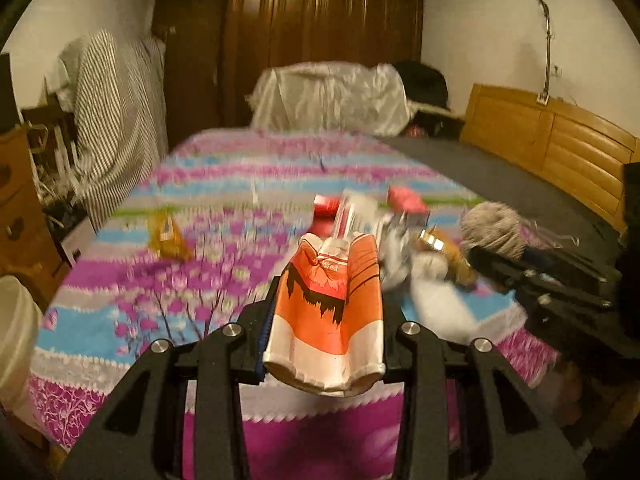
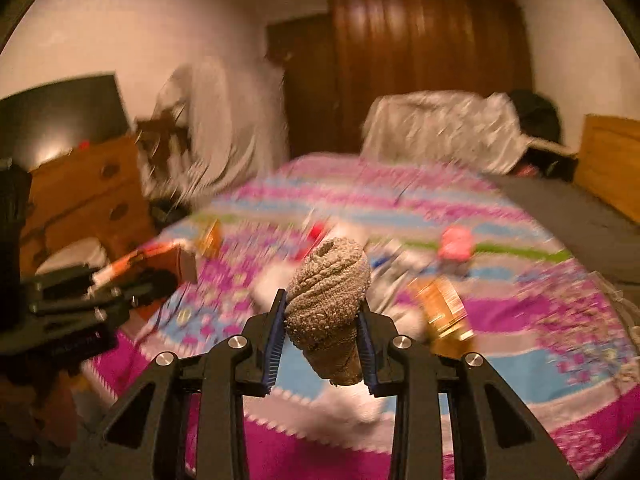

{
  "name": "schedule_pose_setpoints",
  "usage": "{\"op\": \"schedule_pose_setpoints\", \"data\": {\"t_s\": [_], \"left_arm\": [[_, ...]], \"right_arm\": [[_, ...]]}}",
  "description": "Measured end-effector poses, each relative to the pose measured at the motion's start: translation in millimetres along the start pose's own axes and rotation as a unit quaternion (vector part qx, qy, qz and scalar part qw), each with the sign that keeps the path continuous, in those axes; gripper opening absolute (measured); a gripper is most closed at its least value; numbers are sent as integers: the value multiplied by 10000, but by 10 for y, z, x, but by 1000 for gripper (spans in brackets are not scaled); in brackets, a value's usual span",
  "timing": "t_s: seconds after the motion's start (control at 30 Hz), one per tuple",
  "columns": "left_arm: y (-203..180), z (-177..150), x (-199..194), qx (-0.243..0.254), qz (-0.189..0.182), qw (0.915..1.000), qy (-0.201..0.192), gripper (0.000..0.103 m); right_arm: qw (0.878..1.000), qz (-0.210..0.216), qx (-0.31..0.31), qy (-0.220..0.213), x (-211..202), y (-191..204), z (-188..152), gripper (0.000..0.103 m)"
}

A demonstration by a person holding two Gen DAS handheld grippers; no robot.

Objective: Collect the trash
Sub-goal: 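Carry the cup and knit ball with both tools over the white bucket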

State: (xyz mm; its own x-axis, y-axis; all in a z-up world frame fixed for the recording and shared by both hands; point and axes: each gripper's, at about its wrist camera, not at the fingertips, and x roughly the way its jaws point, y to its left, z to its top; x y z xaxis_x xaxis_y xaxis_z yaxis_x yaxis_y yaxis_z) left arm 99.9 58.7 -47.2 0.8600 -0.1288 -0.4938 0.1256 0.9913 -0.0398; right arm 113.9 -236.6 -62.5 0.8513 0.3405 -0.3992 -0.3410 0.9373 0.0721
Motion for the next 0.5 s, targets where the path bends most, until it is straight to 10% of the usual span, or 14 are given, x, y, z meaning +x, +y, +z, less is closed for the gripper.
{"op": "schedule_pose_setpoints", "data": {"t_s": [0.5], "left_arm": [[-561, 298, -289, -46, 676, 9934, -923, 36]], "right_arm": [[9888, -1112, 57, -991, -850, -365, 385, 33]]}}
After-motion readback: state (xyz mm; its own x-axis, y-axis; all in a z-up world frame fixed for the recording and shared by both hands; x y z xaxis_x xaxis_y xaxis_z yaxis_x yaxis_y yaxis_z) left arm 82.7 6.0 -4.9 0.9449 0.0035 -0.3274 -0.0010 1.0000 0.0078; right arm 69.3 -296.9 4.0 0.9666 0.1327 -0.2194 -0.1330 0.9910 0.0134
